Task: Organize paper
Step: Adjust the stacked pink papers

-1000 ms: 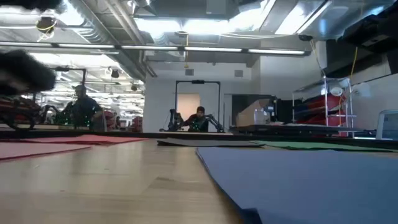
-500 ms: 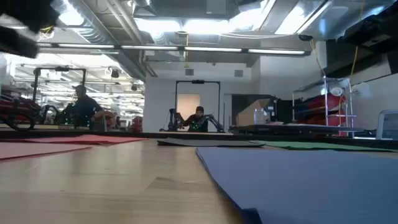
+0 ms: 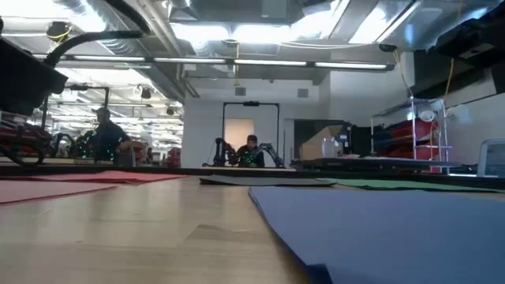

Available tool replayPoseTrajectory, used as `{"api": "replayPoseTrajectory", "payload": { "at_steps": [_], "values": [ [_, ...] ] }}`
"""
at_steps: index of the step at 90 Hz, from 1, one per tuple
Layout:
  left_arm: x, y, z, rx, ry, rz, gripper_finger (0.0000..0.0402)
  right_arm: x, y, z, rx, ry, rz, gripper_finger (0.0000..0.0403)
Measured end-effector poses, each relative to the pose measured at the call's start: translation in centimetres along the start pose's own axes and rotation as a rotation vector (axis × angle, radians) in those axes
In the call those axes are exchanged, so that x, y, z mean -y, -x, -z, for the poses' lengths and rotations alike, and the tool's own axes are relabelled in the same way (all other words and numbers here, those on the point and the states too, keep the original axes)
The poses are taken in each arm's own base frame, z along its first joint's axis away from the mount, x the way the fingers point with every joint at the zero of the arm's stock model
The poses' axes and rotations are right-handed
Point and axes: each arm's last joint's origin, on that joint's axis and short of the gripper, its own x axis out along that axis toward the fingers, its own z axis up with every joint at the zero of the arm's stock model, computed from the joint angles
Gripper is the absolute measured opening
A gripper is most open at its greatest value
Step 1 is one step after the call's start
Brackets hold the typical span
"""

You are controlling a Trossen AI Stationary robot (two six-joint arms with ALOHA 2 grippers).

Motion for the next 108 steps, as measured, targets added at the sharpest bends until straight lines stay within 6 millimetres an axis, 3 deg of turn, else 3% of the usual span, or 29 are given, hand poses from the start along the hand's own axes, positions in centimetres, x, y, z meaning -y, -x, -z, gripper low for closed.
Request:
{"api": "replayPoseTrajectory", "payload": {
  "at_steps": [54,108],
  "values": [
    [-1.0,0.3,-3.1,0.128,0.042,0.079,0.0,0.0,0.0,0.0,0.001,0.0,-0.001,0.0],
    [-1.2,0.9,-4.1,0.185,0.03,0.088,0.0,0.0,0.0,0.0,-0.005,0.0,-0.008,0.0]
  ]
}}
